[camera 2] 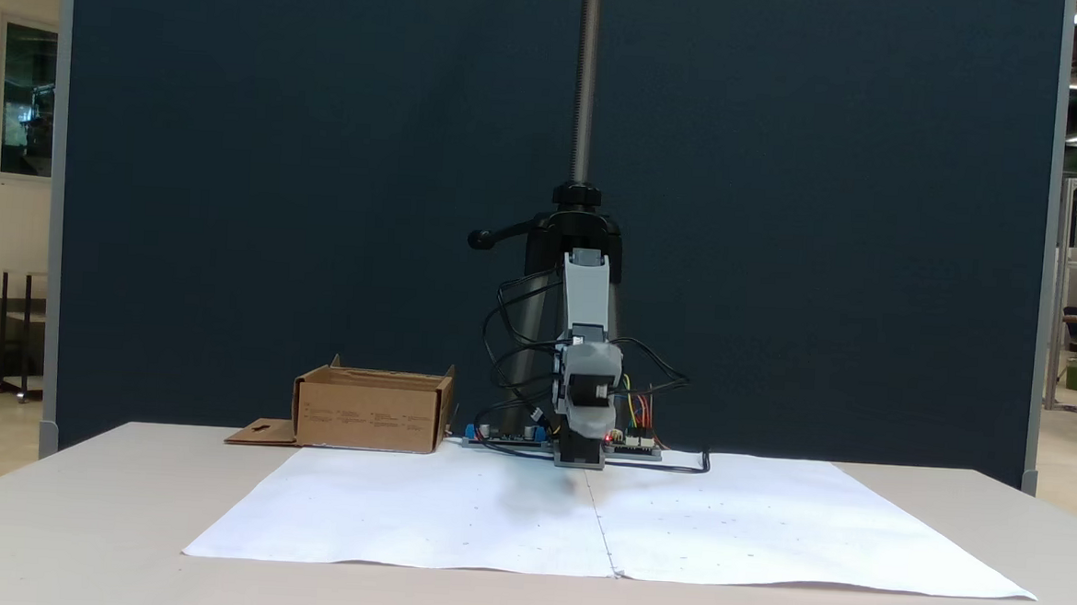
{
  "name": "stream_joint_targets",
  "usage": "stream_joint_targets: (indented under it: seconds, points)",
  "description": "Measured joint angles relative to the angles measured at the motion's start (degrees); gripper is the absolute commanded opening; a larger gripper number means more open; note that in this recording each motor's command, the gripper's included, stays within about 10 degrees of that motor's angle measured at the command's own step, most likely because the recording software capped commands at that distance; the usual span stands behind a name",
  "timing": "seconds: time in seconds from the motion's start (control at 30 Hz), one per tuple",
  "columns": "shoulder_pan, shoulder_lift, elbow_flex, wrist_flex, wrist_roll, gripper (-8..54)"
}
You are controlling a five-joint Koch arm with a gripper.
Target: Grasp a green dice and put it in the bin.
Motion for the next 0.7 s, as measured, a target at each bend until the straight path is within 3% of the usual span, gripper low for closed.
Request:
stream_joint_targets:
  seconds: [0.3, 0.7]
  points:
    - [0.0, 0.2, 1.0, -13.6, 0.0, 45.2]
    - [0.6, 0.2, 1.0, -14.5, 0.0, 45.3]
